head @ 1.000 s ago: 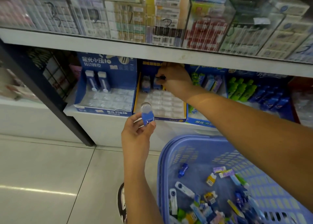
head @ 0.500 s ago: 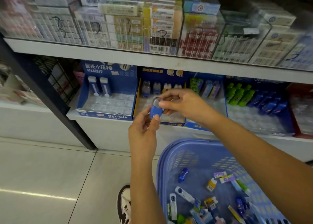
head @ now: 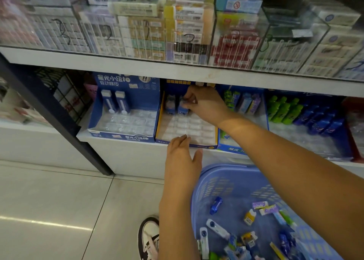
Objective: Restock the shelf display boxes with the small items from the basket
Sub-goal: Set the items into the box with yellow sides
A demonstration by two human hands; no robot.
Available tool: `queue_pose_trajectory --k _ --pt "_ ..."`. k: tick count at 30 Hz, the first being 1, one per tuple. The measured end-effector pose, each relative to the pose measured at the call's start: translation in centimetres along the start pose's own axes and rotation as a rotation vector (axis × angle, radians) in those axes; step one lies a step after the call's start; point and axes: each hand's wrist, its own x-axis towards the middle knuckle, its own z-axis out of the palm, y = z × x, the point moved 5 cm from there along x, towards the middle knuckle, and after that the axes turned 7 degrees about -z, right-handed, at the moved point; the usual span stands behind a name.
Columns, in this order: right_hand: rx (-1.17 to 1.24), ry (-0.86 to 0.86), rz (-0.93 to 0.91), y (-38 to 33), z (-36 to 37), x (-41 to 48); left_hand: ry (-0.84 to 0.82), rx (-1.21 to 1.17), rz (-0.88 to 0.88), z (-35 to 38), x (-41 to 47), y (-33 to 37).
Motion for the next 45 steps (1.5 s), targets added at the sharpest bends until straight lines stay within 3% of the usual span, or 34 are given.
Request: queue_pose_trajectory --k 9,16,21,24,27,32,37,41,45 --pt "0.020 -0.041 -0.014 -0.2 -0.4 0.8 0.038 -0.046 0.027 0.0 0.1 -0.1" --pt "-0.116 -0.192 0.078 -0.6 -0.1 2.2 0.074 -0.029 0.027 0.2 0.3 -0.3" --pt "-0.126 -0.160 0.027 -1.6 -1.1 -0.1 0.149 -0.087 0.029 -0.3 -0.2 0.4" --pt "-0.021 -0.045 0.033 -1.3 -3.3 -5.1 0.222 -0.237 0.067 -1.1 -1.4 1.7" --pt "0.161 -0.070 0.153 1.5 -4.5 -13.4 0.009 -0.308 0.056 0.7 -2.0 2.9" --pt "0.217 -0.617 0.520 8.4 0.9 -26.9 -0.481 -0.023 -0.066 10.0 -3.7 2.0" --pt "0.099 -0.979 0.655 11.3 6.5 -34.7 -0.797 0.380 -0.174 19.3 -8.2 -3.7" --pt "0.059 -1.047 0.747 14.3 9.1 -38.6 -0.953 0.579 -0.189 23.9 -11.0 -7.8" --pt "0.066 -0.829 0.811 17.8 10.4 -39.9 -0.801 0.585 -0.220 25.3 -11.4 -9.1"
